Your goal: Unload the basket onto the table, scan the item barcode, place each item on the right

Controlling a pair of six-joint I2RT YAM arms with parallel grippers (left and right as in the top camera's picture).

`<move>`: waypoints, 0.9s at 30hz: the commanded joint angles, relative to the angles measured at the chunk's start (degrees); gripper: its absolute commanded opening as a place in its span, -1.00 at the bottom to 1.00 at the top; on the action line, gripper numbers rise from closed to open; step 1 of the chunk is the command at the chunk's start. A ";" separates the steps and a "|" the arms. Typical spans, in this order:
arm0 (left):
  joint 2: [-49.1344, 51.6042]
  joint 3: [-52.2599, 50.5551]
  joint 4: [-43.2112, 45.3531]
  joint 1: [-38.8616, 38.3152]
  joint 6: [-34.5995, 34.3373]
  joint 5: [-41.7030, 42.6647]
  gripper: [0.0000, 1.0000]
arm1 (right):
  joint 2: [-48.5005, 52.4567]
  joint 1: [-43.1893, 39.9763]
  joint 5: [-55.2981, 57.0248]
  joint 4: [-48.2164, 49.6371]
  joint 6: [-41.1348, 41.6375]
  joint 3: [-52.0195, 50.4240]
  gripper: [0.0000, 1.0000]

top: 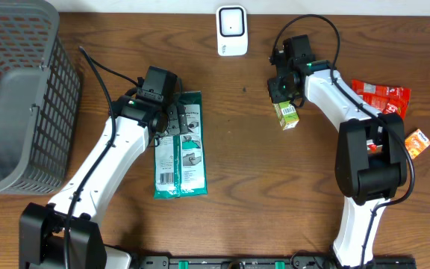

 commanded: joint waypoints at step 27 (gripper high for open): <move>0.35 0.33 -0.17 0.24 -0.11 -0.52 0.86 | -10.88 -0.20 0.74 -10.64 1.07 -0.28 -0.49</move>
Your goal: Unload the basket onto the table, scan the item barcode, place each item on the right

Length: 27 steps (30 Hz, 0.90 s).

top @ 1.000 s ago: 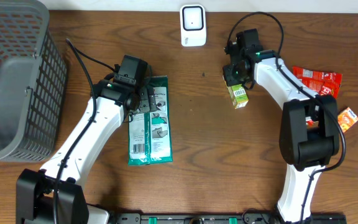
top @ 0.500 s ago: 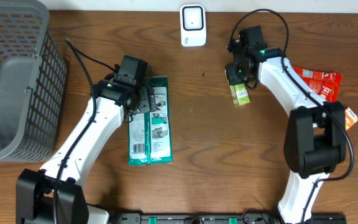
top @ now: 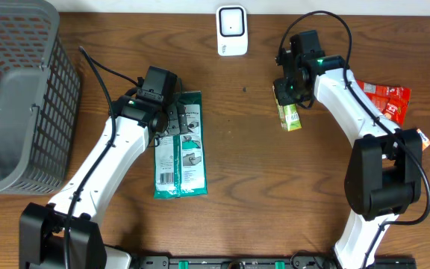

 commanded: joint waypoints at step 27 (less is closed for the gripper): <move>0.35 0.33 -0.17 0.24 -0.11 -0.50 0.86 | -15.93 5.99 21.57 1.25 24.85 -1.29 -0.62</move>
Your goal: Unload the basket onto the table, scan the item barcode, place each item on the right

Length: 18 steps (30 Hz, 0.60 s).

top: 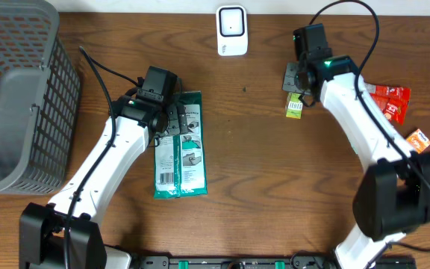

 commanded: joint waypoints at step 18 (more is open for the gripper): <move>0.35 0.33 -0.15 0.24 -0.11 -0.52 0.86 | -16.63 14.14 24.94 64.59 -3.85 -48.94 -0.98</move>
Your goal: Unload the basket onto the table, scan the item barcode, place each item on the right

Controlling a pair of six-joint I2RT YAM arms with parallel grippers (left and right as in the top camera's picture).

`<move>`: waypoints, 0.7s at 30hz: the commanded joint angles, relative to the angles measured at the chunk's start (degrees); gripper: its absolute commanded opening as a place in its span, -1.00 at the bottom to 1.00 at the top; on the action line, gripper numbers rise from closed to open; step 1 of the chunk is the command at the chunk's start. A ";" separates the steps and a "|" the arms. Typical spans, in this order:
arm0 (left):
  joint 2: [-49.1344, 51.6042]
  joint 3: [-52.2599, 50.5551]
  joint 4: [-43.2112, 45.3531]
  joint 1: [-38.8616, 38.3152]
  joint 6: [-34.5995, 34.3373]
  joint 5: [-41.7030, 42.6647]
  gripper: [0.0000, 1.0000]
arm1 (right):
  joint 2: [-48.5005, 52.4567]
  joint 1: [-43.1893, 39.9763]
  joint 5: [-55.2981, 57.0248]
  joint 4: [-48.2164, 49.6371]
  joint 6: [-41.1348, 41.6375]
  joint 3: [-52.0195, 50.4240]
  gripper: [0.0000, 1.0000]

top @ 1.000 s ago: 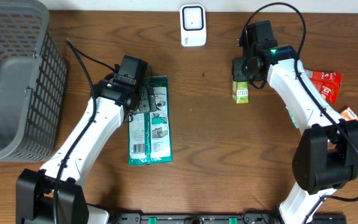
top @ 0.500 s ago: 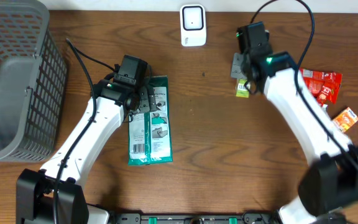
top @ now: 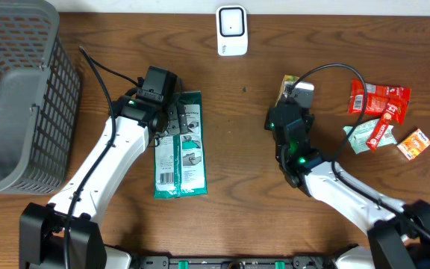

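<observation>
A small yellow-green box (top: 284, 87) shows just beyond the tip of my right gripper (top: 288, 97). The gripper looks shut on it, though the raised wrist (top: 291, 131) hides the fingers. The white scanner (top: 231, 31) stands at the far edge, up and left of the box. My left gripper (top: 175, 119) rests on the upper left edge of a long green packet (top: 182, 149), its jaws apparently spread.
A grey mesh basket (top: 13, 90) fills the far left. At the right lie a red snack packet (top: 379, 98), a pale teal packet (top: 364, 136) and a small orange packet (top: 413, 143). The right forearm crosses the near right of the table.
The right arm has changed pose: its wrist now sits high over the table's middle right instead of reaching in from the right. The box is slightly farther back and left. The left arm is unchanged.
The right gripper held the yellow-green box right of centre, barcode label up. At each later moment the box stood a little farther back, nearer the scanner. Now the arm is raised, with the box at its tip. The left gripper stayed on the green packet throughout.
</observation>
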 commanded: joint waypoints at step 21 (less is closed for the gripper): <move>0.35 0.33 -0.15 0.24 -0.09 -0.52 0.86 | 1.62 4.02 -0.81 -8.57 0.92 0.09 0.15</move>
